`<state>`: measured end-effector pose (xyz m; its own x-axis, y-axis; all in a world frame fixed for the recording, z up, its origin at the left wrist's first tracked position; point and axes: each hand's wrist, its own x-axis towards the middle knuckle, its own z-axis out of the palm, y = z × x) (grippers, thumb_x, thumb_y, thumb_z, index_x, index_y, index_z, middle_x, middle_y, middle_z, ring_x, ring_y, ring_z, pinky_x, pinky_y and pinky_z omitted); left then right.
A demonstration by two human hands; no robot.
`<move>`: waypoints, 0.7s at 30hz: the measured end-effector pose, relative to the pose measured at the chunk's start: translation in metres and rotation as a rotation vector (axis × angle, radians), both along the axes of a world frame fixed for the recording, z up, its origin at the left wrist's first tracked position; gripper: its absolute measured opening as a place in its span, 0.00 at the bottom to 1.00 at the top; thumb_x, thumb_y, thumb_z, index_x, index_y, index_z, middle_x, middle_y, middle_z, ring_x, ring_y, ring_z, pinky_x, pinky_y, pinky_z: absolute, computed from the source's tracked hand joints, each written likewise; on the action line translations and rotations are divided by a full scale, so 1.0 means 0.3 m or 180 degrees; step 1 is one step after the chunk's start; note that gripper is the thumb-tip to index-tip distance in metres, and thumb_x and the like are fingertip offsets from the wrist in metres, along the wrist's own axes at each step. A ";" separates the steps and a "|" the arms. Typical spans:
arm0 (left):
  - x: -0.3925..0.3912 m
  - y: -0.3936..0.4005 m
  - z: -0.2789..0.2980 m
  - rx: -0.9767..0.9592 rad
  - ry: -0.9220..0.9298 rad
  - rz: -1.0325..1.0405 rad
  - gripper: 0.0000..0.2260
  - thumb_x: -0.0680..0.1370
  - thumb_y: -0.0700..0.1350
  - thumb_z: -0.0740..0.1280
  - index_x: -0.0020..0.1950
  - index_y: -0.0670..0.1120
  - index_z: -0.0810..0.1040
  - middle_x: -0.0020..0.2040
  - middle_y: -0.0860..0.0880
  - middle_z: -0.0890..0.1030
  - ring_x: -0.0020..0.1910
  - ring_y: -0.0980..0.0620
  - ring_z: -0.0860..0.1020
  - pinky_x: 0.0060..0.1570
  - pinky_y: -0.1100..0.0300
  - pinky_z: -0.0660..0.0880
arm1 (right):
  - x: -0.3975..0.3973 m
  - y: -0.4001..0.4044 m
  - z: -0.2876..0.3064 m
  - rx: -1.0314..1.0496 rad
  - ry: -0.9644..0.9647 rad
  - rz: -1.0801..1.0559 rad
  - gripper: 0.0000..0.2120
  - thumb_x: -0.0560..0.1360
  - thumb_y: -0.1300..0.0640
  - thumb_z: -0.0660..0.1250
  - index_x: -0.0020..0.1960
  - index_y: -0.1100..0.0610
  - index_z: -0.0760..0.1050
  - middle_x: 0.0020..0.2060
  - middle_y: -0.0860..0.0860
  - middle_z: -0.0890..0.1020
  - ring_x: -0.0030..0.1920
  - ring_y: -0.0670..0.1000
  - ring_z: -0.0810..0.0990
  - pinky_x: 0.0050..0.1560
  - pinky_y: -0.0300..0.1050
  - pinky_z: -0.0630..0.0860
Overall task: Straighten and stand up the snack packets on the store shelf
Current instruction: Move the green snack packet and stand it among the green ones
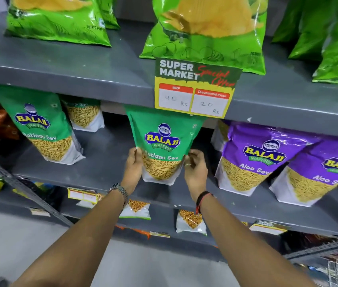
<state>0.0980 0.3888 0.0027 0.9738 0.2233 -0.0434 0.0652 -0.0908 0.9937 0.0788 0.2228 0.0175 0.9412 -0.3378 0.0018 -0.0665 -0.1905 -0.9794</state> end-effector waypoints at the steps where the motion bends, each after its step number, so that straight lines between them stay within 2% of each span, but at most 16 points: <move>1: -0.019 -0.004 -0.008 -0.0075 0.0058 -0.0096 0.13 0.80 0.52 0.51 0.57 0.45 0.66 0.48 0.55 0.77 0.49 0.56 0.76 0.46 0.70 0.72 | -0.009 0.005 -0.013 0.0089 0.0121 0.0004 0.12 0.76 0.62 0.59 0.59 0.60 0.68 0.55 0.57 0.79 0.54 0.54 0.77 0.49 0.39 0.71; 3: -0.062 -0.023 -0.031 -0.0089 0.0131 -0.0315 0.17 0.80 0.54 0.51 0.64 0.47 0.63 0.56 0.53 0.75 0.55 0.55 0.75 0.54 0.62 0.69 | -0.029 0.017 -0.049 0.0200 0.0568 0.0155 0.20 0.77 0.56 0.58 0.68 0.58 0.62 0.64 0.57 0.75 0.58 0.56 0.75 0.54 0.46 0.69; 4: -0.082 -0.032 -0.044 -0.0056 0.0108 -0.0395 0.17 0.79 0.53 0.52 0.66 0.49 0.61 0.59 0.52 0.74 0.57 0.55 0.73 0.56 0.61 0.68 | -0.041 0.024 -0.066 0.0310 0.0793 0.0281 0.21 0.77 0.56 0.57 0.69 0.55 0.60 0.63 0.57 0.76 0.54 0.57 0.76 0.52 0.47 0.70; 5: -0.099 -0.040 -0.054 -0.0056 0.0031 -0.0471 0.17 0.79 0.51 0.54 0.67 0.51 0.59 0.61 0.52 0.73 0.59 0.55 0.72 0.56 0.61 0.68 | -0.052 0.034 -0.077 0.0423 0.0954 0.0396 0.21 0.78 0.58 0.56 0.70 0.53 0.58 0.57 0.55 0.78 0.46 0.56 0.76 0.46 0.48 0.72; 7: -0.107 -0.040 -0.082 -0.0040 -0.0077 -0.0538 0.20 0.78 0.50 0.59 0.67 0.56 0.56 0.64 0.52 0.72 0.62 0.55 0.72 0.59 0.59 0.70 | -0.058 0.054 -0.090 0.0491 0.1061 0.0507 0.18 0.77 0.64 0.52 0.63 0.48 0.62 0.42 0.50 0.77 0.34 0.51 0.71 0.33 0.43 0.69; 10: -0.083 -0.011 -0.088 0.0050 0.0045 -0.0497 0.27 0.77 0.51 0.61 0.72 0.51 0.53 0.68 0.50 0.71 0.65 0.52 0.71 0.61 0.57 0.71 | -0.048 0.092 -0.099 0.0551 0.1060 0.0531 0.17 0.76 0.67 0.50 0.53 0.47 0.67 0.36 0.49 0.74 0.33 0.48 0.68 0.28 0.38 0.66; 13: -0.059 0.038 -0.080 0.0015 -0.0080 -0.0416 0.25 0.76 0.51 0.61 0.71 0.51 0.57 0.65 0.50 0.73 0.62 0.53 0.72 0.56 0.62 0.73 | -0.039 0.136 -0.089 0.0659 0.1066 0.0659 0.15 0.76 0.65 0.50 0.45 0.48 0.70 0.37 0.50 0.74 0.35 0.49 0.69 0.33 0.41 0.66; 15: -0.049 0.074 -0.087 0.0034 -0.0170 -0.0352 0.23 0.75 0.51 0.62 0.69 0.50 0.59 0.62 0.51 0.73 0.61 0.53 0.73 0.57 0.61 0.73 | -0.025 0.168 -0.085 0.0691 0.1079 0.0693 0.14 0.77 0.64 0.49 0.44 0.48 0.69 0.37 0.50 0.73 0.34 0.49 0.68 0.34 0.41 0.65; 18: -0.035 0.120 -0.099 0.0047 -0.0146 -0.0296 0.28 0.73 0.54 0.62 0.70 0.48 0.58 0.62 0.51 0.72 0.61 0.53 0.72 0.59 0.58 0.72 | 0.004 0.216 -0.080 0.0836 0.1163 0.0661 0.15 0.77 0.63 0.48 0.46 0.48 0.69 0.36 0.51 0.72 0.32 0.47 0.67 0.31 0.40 0.65; 21: -0.018 0.155 -0.097 -0.0007 -0.0179 -0.0256 0.36 0.68 0.64 0.64 0.69 0.47 0.58 0.59 0.55 0.74 0.57 0.61 0.74 0.54 0.68 0.73 | 0.032 0.253 -0.078 0.0855 0.1260 0.0616 0.16 0.76 0.63 0.49 0.54 0.50 0.71 0.41 0.52 0.76 0.36 0.50 0.71 0.32 0.41 0.68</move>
<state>0.0925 0.4353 -0.0262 0.9895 0.1443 0.0113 0.0019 -0.0913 0.9958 0.0885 0.2989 -0.0058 0.8975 -0.0969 -0.4302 -0.4305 0.0187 -0.9024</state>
